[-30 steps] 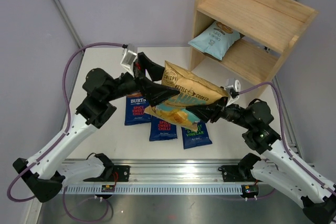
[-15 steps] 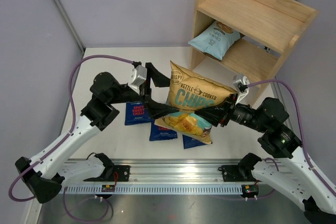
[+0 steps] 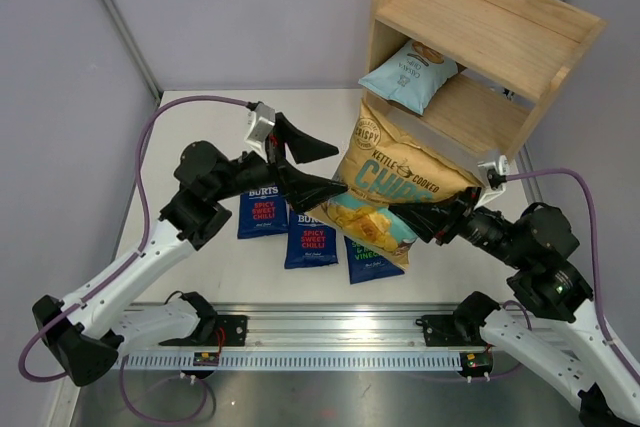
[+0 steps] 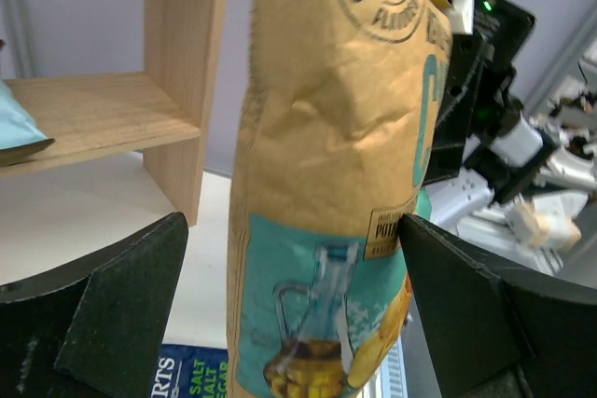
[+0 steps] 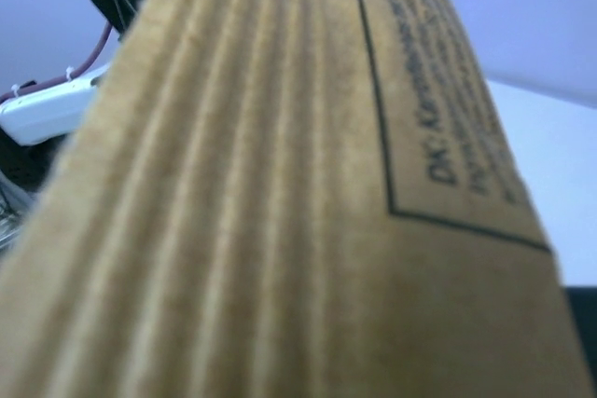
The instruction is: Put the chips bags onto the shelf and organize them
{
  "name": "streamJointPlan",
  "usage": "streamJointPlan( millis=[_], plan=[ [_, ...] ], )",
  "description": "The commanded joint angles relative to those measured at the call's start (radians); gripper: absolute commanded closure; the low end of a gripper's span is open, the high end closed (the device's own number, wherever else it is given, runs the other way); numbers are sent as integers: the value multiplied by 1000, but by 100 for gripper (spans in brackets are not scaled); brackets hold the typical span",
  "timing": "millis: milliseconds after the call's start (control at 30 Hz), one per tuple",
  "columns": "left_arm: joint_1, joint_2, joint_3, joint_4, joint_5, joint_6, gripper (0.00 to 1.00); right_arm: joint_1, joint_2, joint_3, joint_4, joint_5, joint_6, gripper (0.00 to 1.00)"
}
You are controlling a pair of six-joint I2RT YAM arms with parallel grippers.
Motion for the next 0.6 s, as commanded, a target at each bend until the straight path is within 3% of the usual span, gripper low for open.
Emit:
streamJointPlan(
  millis=[0,333,433,567],
  plan=[
    [10,-52,-41,93,-154,-84,1,-1,-49,1,137,116,-5,86],
    [10,-189,-275,383,-369,-156,1,-1,-99,1,211,348,91,87],
    [10,-184,-365,572,-323,-196,1,-1,-106,-8,258,440,141,89],
    [8,-79,-419,829,-217,-327,1,-1,-69,5,350,400,181,89]
  ],
)
